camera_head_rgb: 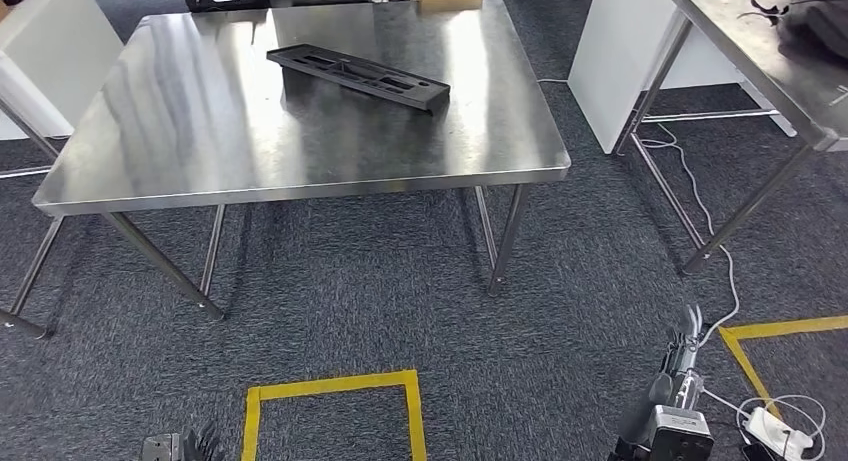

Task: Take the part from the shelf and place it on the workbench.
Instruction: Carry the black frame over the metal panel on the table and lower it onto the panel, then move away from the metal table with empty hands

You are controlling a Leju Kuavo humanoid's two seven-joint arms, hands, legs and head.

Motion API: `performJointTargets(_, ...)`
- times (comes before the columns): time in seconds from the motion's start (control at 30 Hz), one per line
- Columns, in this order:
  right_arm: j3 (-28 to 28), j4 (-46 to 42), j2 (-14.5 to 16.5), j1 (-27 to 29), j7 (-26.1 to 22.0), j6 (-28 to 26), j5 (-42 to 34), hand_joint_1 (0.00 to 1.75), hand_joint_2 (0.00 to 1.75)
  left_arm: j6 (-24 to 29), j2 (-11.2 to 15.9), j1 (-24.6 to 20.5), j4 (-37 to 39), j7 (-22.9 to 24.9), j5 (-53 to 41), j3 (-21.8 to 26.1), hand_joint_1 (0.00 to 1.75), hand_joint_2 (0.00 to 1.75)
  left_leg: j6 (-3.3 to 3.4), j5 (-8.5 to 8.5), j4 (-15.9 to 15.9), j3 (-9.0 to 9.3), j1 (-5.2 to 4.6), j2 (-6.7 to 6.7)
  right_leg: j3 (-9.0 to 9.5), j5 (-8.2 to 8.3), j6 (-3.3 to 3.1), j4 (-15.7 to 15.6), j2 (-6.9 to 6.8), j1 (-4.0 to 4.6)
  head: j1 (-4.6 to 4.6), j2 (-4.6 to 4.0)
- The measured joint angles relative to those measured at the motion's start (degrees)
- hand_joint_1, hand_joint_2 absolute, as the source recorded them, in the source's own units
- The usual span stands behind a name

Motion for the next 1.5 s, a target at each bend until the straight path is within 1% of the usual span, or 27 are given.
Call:
performJointTargets(0.03, -0.08, 0.13, 0.02, -0.01, -0.01, 0.0, -0.07, 0.0, 0.0, 0.08, 0.09, 0.06, 0.07, 0.01, 0.03, 0.06, 0.0, 0.0, -0.06, -0.23, 1.75, -0.82, 0.02, -0.22, -0.05, 0.05, -0.03, 0.03, 0.75, 0.06, 0.01, 0.0)
performJointTargets(0.07, -0.16, 0.26, 0.02, -0.02, -0.02, 0.0, -0.14, 0.0, 0.0, 0.09, 0.18, 0.07, 0.13, 0.01, 0.05, 0.1, 0.0, 0.0, -0.05, 0.74, 1.26, -0.61, 0.05, -0.33, -0.05, 0.08, -0.04, 0.11, 1.53, 0.08, 0.0, 0.0)
performJointTargets(0.13, -0.27, 0.5, 0.07, -0.08, -0.04, -0.06, -0.24, 0.0, 0.0, 0.18, 0.36, 0.05, 0.22, 0.01, 0.13, 0.19, 0.0, 0.0, 0.02, 4.75, -5.26, 2.42, 0.3, -1.34, -0.06, 0.09, 0.03, 0.43, 3.03, 0.04, -0.02, 0.0)
performJointTargets(0.17, -0.31, 0.62, 0.1, -0.17, -0.07, -0.13, -0.29, 0.0, 0.0, 0.25, 0.45, 0.04, 0.28, 0.01, 0.21, 0.24, 0.0, 0.0, 0.01, 6.22, -9.03, 4.14, 0.52, -2.88, -0.24, 0.06, 0.16, 0.73, 3.73, 0.16, -0.02, 0.0)
performJointTargets(0.23, -0.4, 0.86, 0.17, -0.45, -0.14, -0.35, -0.44, 0.0, 0.0, 0.5, 0.55, 0.05, 0.42, 0.02, 0.44, 0.3, 0.0, 0.0, 0.15, 7.31, -13.14, 5.8, 0.73, -5.11, -0.99, 0.17, 0.74, 1.16, 4.98, 0.39, 0.06, 0.0)
performJointTargets(0.27, -0.44, 0.98, 0.2, -0.56, -0.17, -0.43, -0.52, 0.0, 0.0, 0.65, 0.57, 0.05, 0.49, 0.03, 0.53, 0.31, 0.0, 0.0, 0.36, 7.15, -13.4, 5.78, 0.57, -5.32, -1.43, 0.35, 1.21, 1.18, 5.61, 0.42, 0.09, 0.0)
performJointTargets(0.33, -0.57, 1.2, 0.23, -0.62, -0.23, -0.51, -0.66, 0.0, 0.0, 0.88, 0.49, -0.07, 0.58, 0.03, 0.59, 0.32, 0.0, 0.0, 1.23, 7.64, -13.7, 5.68, 0.32, -3.8, -2.31, 0.71, 2.07, 1.19, 6.27, 0.28, 0.08, 0.0)
performJointTargets(0.4, -0.76, 1.37, 0.23, -0.75, -0.25, -0.55, -0.71, 0.0, 0.0, 0.94, 0.45, -0.25, 0.63, 0.02, 0.6, 0.34, 0.0, 0.0, 2.28, 8.14, -14.2, 5.66, 0.37, -2.21, -3.97, -0.58, 2.22, 3.74, 3.89, 0.36, 0.28, 0.0)
performJointTargets(0.47, -0.88, 1.54, 0.23, -0.98, -0.27, -0.57, -0.73, 0.0, 0.0, 0.97, 0.54, -0.21, 0.7, 0.01, 0.6, 0.4, 0.0, 0.0, 2.8, 8.27, -14.34, 5.49, 0.25, -0.5, -7.39, -3.83, 1.97, 10.75, 0.81, 0.4, 0.57, 0.0)
performJointTargets(0.53, -0.98, 1.81, 0.21, -1.03, -0.27, -0.57, -0.75, 0.0, 0.0, 0.98, 0.57, -0.12, 0.8, 0.01, 0.61, 0.54, 0.0, 0.0, 2.84, 8.28, -14.31, 5.31, 0.06, 1.26, -10.24, -6.08, 2.25, 17.08, 0.01, 0.26, 0.66, 0.0)
performJointTargets(0.57, -1.04, 1.93, 0.21, -1.0, -0.27, -0.57, -0.76, 0.0, 0.0, 0.98, 0.57, -0.12, 0.85, 0.02, 0.61, 0.62, 0.0, 0.0, 2.83, 8.28, -14.3, 5.27, 0.01, 2.06, -10.16, -6.01, 2.6, 17.5, -0.13, 0.21, 0.67, 0.0)
performJointTargets(0.63, -1.2, 2.14, 0.19, -1.02, -0.28, -0.58, -0.86, 0.0, 0.0, 1.01, 0.55, -0.2, 0.92, 0.02, 0.61, 0.78, 0.0, 0.0, 2.71, 8.22, -14.29, 5.39, 0.0, 3.54, -6.36, -3.68, 3.42, 11.34, -1.16, 0.1, 0.69, 0.0)
performJointTargets(0.7, -1.44, 2.37, 0.21, -1.28, -0.35, -0.63, -1.27, 0.0, 0.0, 1.1, 0.57, -0.31, 0.95, 0.01, 0.65, 0.96, 0.0, 0.0, 2.26, 8.04, -14.28, 5.65, -0.2, 4.74, -1.94, -1.37, 3.46, 3.46, -3.41, 0.31, 0.65, 0.0)
performJointTargets(0.77, -1.86, 2.71, 0.23, -1.62, -0.5, -0.71, -1.83, 0.0, 0.0, 1.24, 0.61, -0.46, 0.97, 0.01, 0.69, 1.15, 0.0, 0.0, 1.52, 7.9, -14.34, 5.95, -0.41, 5.67, -0.83, -0.71, 2.67, 0.88, -4.22, 0.74, 0.51, 0.0)
performJointTargets(0.83, -2.43, 3.04, 0.27, -1.81, -0.61, -0.78, -2.14, 0.0, 0.0, 1.31, 0.61, -0.74, 0.98, 0.01, 0.69, 1.25, 0.0, 0.0, 0.68, 7.79, -14.48, 6.27, -0.2, 6.24, -1.01, -0.4, 1.7, 0.62, -3.08, 0.62, 0.46, 0.0)
performJointTargets(0.9, -2.93, 3.3, 0.45, -2.06, -0.64, -0.75, -2.22, 0.0, 0.0, 1.36, 0.6, -0.98, 0.99, -0.01, 0.68, 1.3, 0.0, 0.0, 0.02, 6.24, -12.89, 5.82, 0.08, 4.31, -0.73, 0.04, 0.77, 0.2, -1.94, 0.06, 0.31, 0.0)
performJointTargets(0.97, -3.22, 3.57, 0.69, -2.36, -0.6, -0.47, -2.31, 0.0, 0.0, 1.47, 0.62, -0.96, 1.04, -0.02, 0.67, 1.42, 0.0, 0.0, -0.23, 2.44, -6.76, 3.29, 0.18, 1.2, -0.61, 0.42, 0.15, 0.06, -0.77, -0.14, 0.05, 0.0)
performJointTargets(1.03, -3.69, 3.98, 0.91, -2.45, -0.55, 0.1, -2.46, 0.0, 0.0, 1.66, 0.63, -0.79, 1.13, -0.02, 0.67, 1.61, 0.0, 0.0, -0.32, -0.28, 0.2, 0.09, 0.19, -0.02, -0.66, 0.57, -0.1, 0.11, 0.61, 0.03, -0.04, 0.0)
performJointTargets(1.07, -4.06, 4.22, 1.02, -2.45, -0.54, 0.43, -2.52, 0.0, 0.0, 1.78, 0.62, -0.73, 1.15, -0.02, 0.67, 1.69, 0.0, 0.0, -0.34, -0.06, 1.42, -0.62, 0.2, -0.19, -0.63, 0.57, -0.09, 0.15, 1.39, 0.08, -0.05, 0.0)
performJointTargets(1.1, -4.46, 4.47, 1.14, -2.45, -0.54, 0.75, -2.56, 0.0, 0.0, 1.87, 0.62, -0.72, 1.18, -0.02, 0.67, 1.74, 0.0, 0.0, -0.31, 1.33, 0.29, -0.27, 0.24, -0.31, -0.57, 0.56, -0.08, 0.2, 2.19, 0.08, -0.06, 0.0)
performJointTargets(1.13, -4.84, 4.68, 1.27, -2.46, -0.54, 1.06, -2.56, 0.0, 0.0, 1.96, 0.62, -0.72, 1.19, -0.02, 0.67, 1.78, 0.0, 0.0, -0.24, 3.47, -2.76, 0.96, 0.32, -0.68, -0.51, 0.56, -0.07, 0.31, 2.99, 0.07, -0.07, 0.0)
performJointTargets(1.2, -5.52, 5.07, 1.64, -2.59, -0.58, 1.54, -2.57, 0.0, 0.0, 2.05, 0.66, -0.74, 1.19, -0.02, 0.66, 2.04, 0.0, 0.0, -0.05, 7.0, -10.15, 3.98, 0.67, -3.29, -0.79, 0.46, 0.15, 0.76, 4.5, 0.2, -0.03, 0.0)
performJointTargets(1.27, -6.18, 5.37, 1.99, -2.72, -0.72, 1.89, -2.61, 0.0, 0.0, 2.13, 0.64, -0.77, 1.19, -0.01, 0.57, 2.45, 0.0, 0.0, 0.22, 7.86, -13.44, 5.19, 0.68, -5.0, -1.56, 0.56, 0.8, 1.09, 5.83, 0.32, 0.01, 0.0)
performJointTargets(1.33, -6.89, 5.58, 2.25, -2.68, -0.93, 2.31, -2.57, 0.0, 0.0, 2.25, 0.49, -1.02, 1.19, 0.0, 0.41, 2.69, 0.0, 0.0, 0.91, 8.01, -13.77, 5.23, 0.31, -3.88, -2.26, 0.91, 1.72, 0.96, 6.96, 0.26, -0.02, 0.0)
performJointTargets(1.4, -7.73, 5.71, 2.52, -2.69, -1.14, 2.88, -2.4, 0.0, 0.0, 2.43, 0.34, -1.43, 1.17, -0.01, 0.16, 2.86, 0.0, 0.0, 1.93, 8.52, -14.42, 5.44, 0.26, -2.45, -3.32, 0.23, 2.18, 2.39, 4.99, 0.27, 0.09, 0.0)
performJointTargets(1.47, -8.4, 5.82, 2.75, -2.89, -1.24, 3.35, -2.26, 0.0, 0.0, 2.6, 0.28, -1.55, 1.16, -0.02, -0.01, 3.14, 0.0, 0.0, 2.57, 8.79, -14.82, 5.53, 0.28, -0.75, -6.3, -2.67, 2.0, 8.25, 1.38, 0.28, 0.3, 0.0)
performJointTargets(1.5, -8.63, 5.9, 2.85, -2.97, -1.23, 3.47, -2.25, 0.0, 0.0, 2.64, 0.28, -1.52, 1.16, -0.02, -0.03, 3.3, 0.0, 0.0, 2.7, 8.78, -14.82, 5.46, 0.23, 0.15, -8.35, -4.45, 1.95, 12.36, 0.44, 0.26, 0.39, 0.0)
